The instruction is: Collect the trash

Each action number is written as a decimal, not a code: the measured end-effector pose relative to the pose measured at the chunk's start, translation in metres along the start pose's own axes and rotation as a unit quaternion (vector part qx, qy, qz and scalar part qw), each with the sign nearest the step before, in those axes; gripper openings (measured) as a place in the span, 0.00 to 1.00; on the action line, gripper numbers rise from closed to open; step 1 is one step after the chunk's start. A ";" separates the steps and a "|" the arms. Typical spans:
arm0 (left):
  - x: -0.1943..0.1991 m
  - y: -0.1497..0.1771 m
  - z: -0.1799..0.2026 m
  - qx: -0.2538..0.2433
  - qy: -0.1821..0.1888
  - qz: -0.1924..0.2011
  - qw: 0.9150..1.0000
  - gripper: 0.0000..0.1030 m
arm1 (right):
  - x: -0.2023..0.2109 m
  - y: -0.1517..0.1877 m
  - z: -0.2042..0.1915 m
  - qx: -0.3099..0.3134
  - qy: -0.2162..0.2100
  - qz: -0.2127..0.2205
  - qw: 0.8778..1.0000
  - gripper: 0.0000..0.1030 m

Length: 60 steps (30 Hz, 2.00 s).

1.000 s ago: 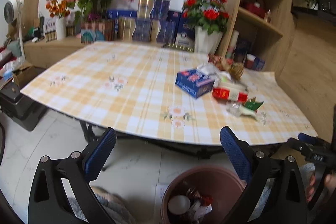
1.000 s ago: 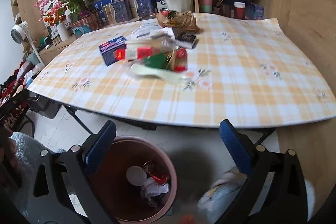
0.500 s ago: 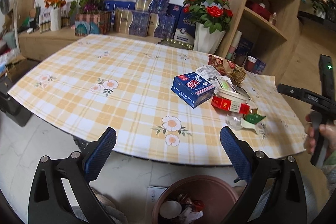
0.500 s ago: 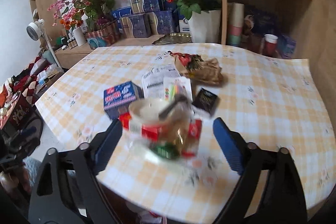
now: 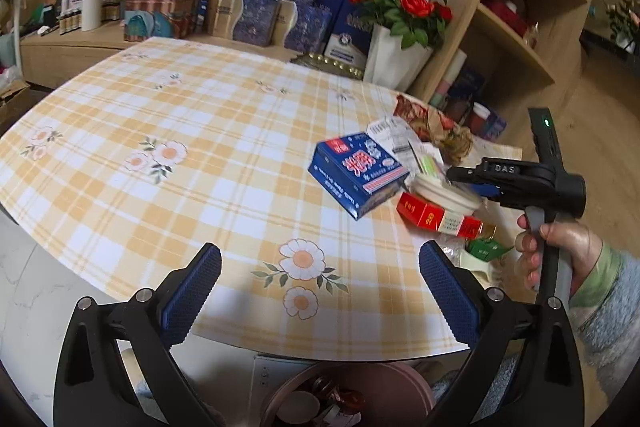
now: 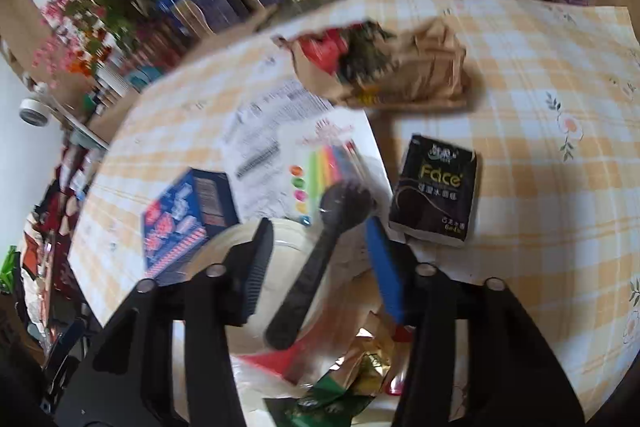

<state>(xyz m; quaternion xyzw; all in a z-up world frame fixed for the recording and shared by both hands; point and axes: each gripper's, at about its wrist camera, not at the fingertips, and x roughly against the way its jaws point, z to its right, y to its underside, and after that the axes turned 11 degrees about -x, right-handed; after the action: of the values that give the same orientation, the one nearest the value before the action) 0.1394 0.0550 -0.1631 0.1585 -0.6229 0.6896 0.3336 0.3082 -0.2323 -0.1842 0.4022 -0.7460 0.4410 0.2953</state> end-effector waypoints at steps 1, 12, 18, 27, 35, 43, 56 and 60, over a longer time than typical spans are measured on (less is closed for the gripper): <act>-0.003 0.000 0.000 0.001 0.003 -0.004 1.000 0.94 | -0.002 0.001 -0.001 0.003 0.006 -0.004 1.000 0.27; -0.061 -0.035 0.006 0.010 0.082 -0.060 0.995 0.94 | 0.059 0.012 0.007 -0.006 -0.035 0.089 0.995 0.11; -0.105 -0.074 0.000 0.145 0.106 -0.082 0.980 0.94 | 0.083 0.024 0.015 0.005 -0.023 0.121 0.992 0.11; -0.162 -0.101 0.023 0.114 0.032 -0.131 0.984 0.94 | 0.125 0.043 0.048 0.017 0.017 0.174 0.984 0.11; -0.199 -0.104 0.039 0.060 -0.037 -0.160 0.985 0.94 | 0.135 0.058 0.070 0.007 0.021 0.174 0.985 0.11; -0.205 -0.102 0.039 0.018 -0.066 -0.166 0.984 0.85 | 0.134 0.069 0.091 -0.018 0.026 0.167 0.985 0.11; -0.111 -0.110 0.022 -0.034 -0.052 -0.096 0.993 0.80 | 0.147 0.094 0.067 -0.002 -0.006 0.163 0.987 0.11; -0.064 -0.097 0.032 -0.062 -0.029 -0.073 0.995 0.80 | 0.154 0.110 0.053 0.008 -0.017 0.158 0.987 0.11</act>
<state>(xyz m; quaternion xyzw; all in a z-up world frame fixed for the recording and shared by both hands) 0.2431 0.0075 -0.1251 0.2025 -0.6607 0.6184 0.3742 0.1320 -0.3000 -0.1313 0.2887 -0.8013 0.4818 0.2059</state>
